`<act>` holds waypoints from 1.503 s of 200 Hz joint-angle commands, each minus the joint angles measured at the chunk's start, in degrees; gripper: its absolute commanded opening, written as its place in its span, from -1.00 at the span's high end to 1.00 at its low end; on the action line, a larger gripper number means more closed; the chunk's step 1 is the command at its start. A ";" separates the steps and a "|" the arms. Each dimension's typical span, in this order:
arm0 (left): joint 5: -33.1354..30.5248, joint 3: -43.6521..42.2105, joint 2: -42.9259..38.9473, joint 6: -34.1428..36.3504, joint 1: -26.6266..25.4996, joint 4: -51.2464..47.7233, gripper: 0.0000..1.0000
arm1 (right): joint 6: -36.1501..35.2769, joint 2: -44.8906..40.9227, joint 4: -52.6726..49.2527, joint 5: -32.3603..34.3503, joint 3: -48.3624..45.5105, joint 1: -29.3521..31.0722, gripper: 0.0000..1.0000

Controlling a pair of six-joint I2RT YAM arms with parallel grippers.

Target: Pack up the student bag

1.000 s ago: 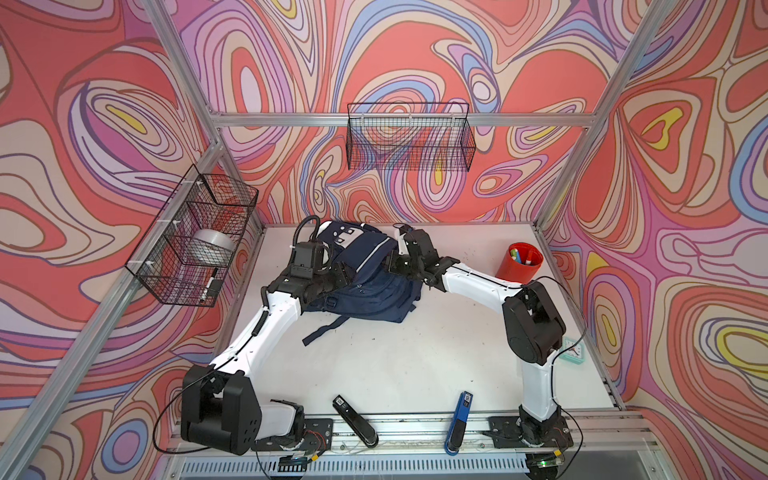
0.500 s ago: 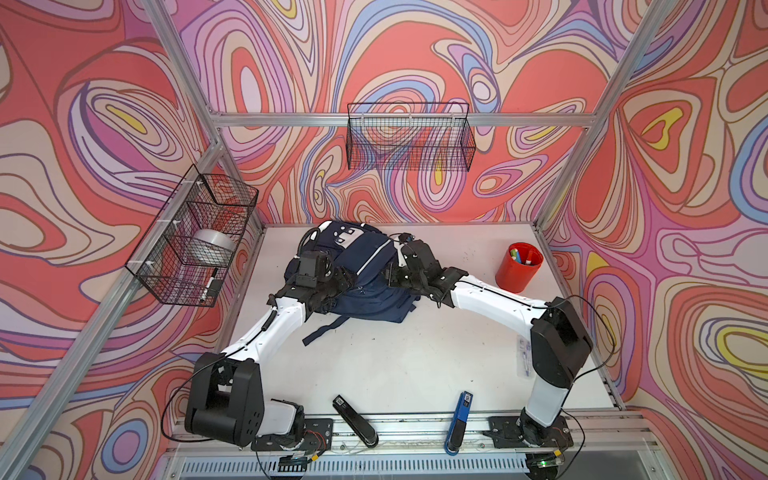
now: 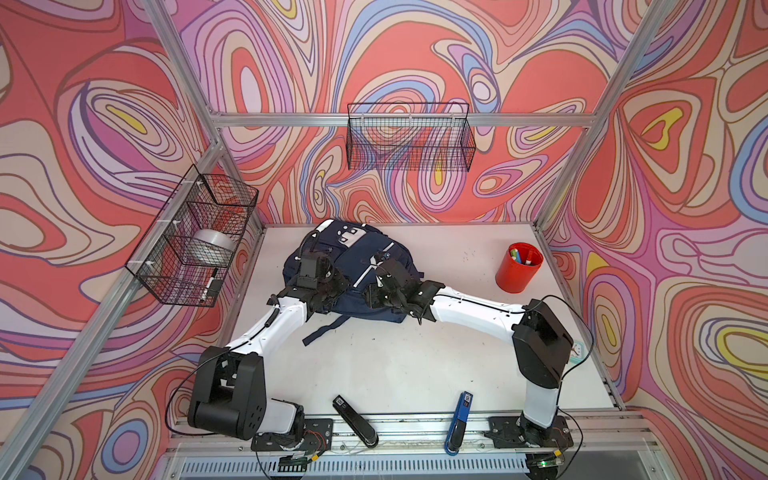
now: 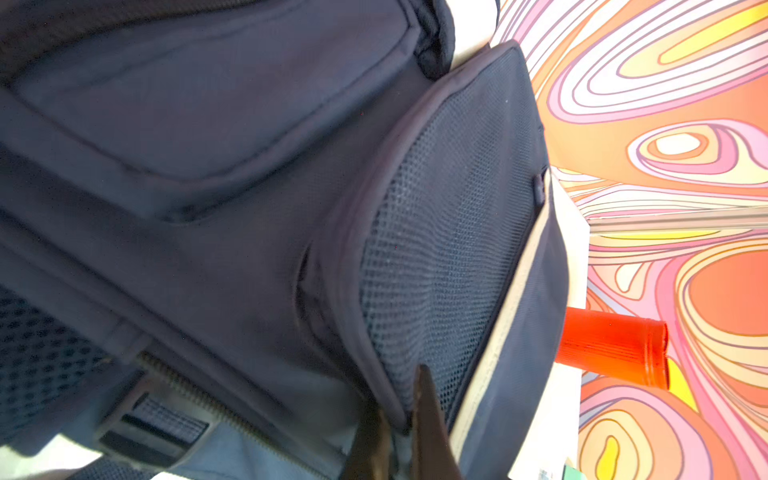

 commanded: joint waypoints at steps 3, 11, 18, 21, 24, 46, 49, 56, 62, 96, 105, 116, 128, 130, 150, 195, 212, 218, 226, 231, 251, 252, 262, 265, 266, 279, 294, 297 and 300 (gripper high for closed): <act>1.48 2.48 -1.20 -0.82 -0.18 1.49 1.00 | -0.52 1.51 -0.31 4.75 2.23 2.17 -0.03; 2.03 2.45 -1.38 -1.55 -0.18 1.62 1.00 | 0.18 1.97 -0.38 5.53 2.68 2.30 -0.05; 2.81 2.35 -1.47 -2.23 -0.11 2.12 1.00 | 0.52 2.59 -0.66 5.70 3.28 2.25 -0.06; 3.19 2.35 -1.43 -2.62 -0.10 2.32 1.00 | 0.55 2.86 -0.92 5.91 3.67 2.29 -0.06; 3.56 2.29 -1.39 -2.95 -0.09 2.57 1.00 | 0.66 3.16 -1.22 6.15 4.11 2.33 -0.05; 6.08 2.34 -0.57 -4.18 0.03 4.38 1.00 | 1.02 5.01 -1.96 6.29 6.47 2.20 -0.06; 6.21 2.33 -0.39 -4.23 0.07 4.37 1.00 | 1.18 5.28 -2.09 6.16 6.84 2.32 -0.06; 6.41 2.19 -0.08 -4.46 0.16 4.69 1.00 | 1.32 6.13 -2.63 5.91 7.78 2.24 -0.06; 6.62 1.73 0.10 -5.16 0.19 5.25 1.00 | 1.28 6.78 -3.55 6.49 9.25 2.32 -0.06; 8.66 2.20 0.34 -7.81 0.17 5.75 1.00 | -1.59 9.53 -5.83 12.34 12.57 2.85 -0.05; 8.57 2.30 0.11 -8.26 0.19 5.60 1.00 | -2.95 9.84 -5.62 14.01 12.67 3.10 -0.06; 8.83 2.91 0.32 -8.48 0.20 4.70 1.00 | -4.23 10.26 -5.11 14.76 12.85 3.27 -0.07; 10.35 2.89 1.00 -9.65 0.17 5.75 1.00 | -4.59 10.72 -3.73 14.54 13.01 3.45 -0.11; 10.60 2.88 1.10 -9.90 0.24 6.09 1.00 | -4.57 10.87 -3.66 14.48 13.15 3.50 -0.11; 12.40 2.09 2.03 -12.05 0.18 8.48 1.00 | -3.84 12.47 -3.28 14.72 15.63 3.50 -0.15; 13.40 1.36 0.99 -10.82 0.51 6.42 1.00 | -5.27 12.50 -5.30 20.07 16.97 2.60 0.04; 13.90 1.97 1.46 -9.32 0.90 4.62 1.00 | -5.26 7.74 -3.93 19.37 11.74 2.25 0.26; 14.09 1.87 1.60 -9.10 1.04 4.51 1.00 | -5.11 6.15 -3.65 19.25 10.01 2.26 0.29; 14.24 1.74 1.77 -9.01 1.20 4.69 1.00 | -4.65 4.37 -4.12 18.86 8.31 2.14 0.33; 14.27 1.74 1.91 -8.77 1.27 4.63 1.00 | -4.29 3.37 -4.66 18.78 7.34 1.97 0.33; 14.45 1.61 2.37 -9.01 1.39 5.29 1.00 | -2.67 0.51 -4.74 15.25 3.44 -0.08 0.35; 14.46 1.58 2.38 -9.02 1.35 5.38 1.00 | -2.61 0.38 -4.58 14.94 3.23 -0.23 0.35; 14.54 1.17 2.55 -9.54 1.40 6.39 1.00 | -2.50 -0.09 -3.37 11.87 1.84 -1.39 0.35; 14.51 1.05 2.57 -9.58 1.40 6.52 1.00 | -2.62 -0.09 -3.30 10.90 1.72 -1.68 0.35; 14.53 1.04 2.61 -9.61 1.40 6.56 1.00 | -2.62 -0.09 -3.30 10.66 1.67 -1.73 0.35; 14.44 0.97 2.96 -9.42 1.38 6.54 1.00 | -2.76 0.18 -3.11 6.60 1.57 -2.83 0.36; 14.46 0.86 3.35 -9.40 1.40 6.77 1.00 | -2.35 -0.35 -1.79 1.43 0.67 -4.25 0.37; 14.49 0.79 3.44 -9.49 1.39 6.85 1.00 | -2.46 -0.48 -1.31 0.22 0.43 -4.51 0.38; 14.51 0.77 3.48 -9.53 1.39 7.03 1.00 | -2.60 -0.54 -1.12 -1.03 0.32 -4.85 0.38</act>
